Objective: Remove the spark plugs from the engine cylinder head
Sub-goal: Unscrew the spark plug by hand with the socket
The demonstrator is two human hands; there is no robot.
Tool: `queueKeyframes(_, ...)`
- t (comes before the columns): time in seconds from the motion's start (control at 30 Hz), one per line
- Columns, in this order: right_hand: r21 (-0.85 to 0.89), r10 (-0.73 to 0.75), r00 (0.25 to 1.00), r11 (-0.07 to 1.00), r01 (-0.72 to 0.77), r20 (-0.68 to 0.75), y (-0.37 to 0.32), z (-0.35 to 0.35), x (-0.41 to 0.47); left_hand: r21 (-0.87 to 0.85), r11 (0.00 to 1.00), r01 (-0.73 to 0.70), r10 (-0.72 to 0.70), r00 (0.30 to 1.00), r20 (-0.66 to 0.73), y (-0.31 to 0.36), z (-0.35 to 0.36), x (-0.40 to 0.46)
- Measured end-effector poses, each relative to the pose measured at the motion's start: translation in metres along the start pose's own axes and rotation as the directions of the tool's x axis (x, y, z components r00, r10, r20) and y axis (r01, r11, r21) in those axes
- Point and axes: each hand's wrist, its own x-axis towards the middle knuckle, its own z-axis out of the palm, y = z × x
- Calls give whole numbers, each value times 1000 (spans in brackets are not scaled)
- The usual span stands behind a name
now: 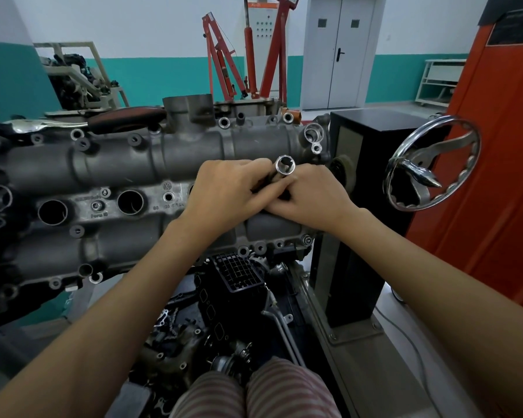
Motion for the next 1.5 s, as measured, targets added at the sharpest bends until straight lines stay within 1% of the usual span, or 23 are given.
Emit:
queueKeyframes(0.1,-14,15,1000,1000,-15,-6,1,1,0,-1,1000,11,-11,1000,5,0,-1,0)
queueKeyframes(0.23,-60,-16,999,998,18,33,0,1,0,-36,999,15,-14,1000,22,2,-1,1)
queueKeyframes(0.37,-4,6,999,1000,-5,48,0,-1,1,-57,998,12,-11,1000,20,5,-2,2)
queueKeyframes(0.43,-15,12,999,1000,-11,49,0,-1,1,-47,999,8,-7,1000,15,5,-2,1)
queueKeyframes(0.63,-40,-1,1000,999,2,21,2,1,0,11,1000,6,-7,1000,17,1,0,0)
queueKeyframes(0.77,-51,-16,1000,999,17,19,1,1,0,-26,999,29,-27,998,50,1,-1,0)
queueKeyframes(1.03,-30,24,999,999,-23,37,1,0,1,-68,998,-1,1,1000,8,6,-3,2)
queueKeyframes(1.13,-20,-18,1000,1000,17,-7,1,1,0,-35,999,1,0,1000,22,3,-1,1)
queueKeyframes(1.2,-28,-14,999,1000,13,-42,0,0,-1,-24,1000,18,-17,999,36,1,-1,1)
queueKeyframes(1.33,-27,-28,999,999,27,-37,-1,1,-1,-45,998,46,-42,996,76,2,-1,0)
queueKeyframes(1.5,-28,-12,1000,1000,11,-8,0,0,0,-82,995,58,-56,998,31,5,-3,1)
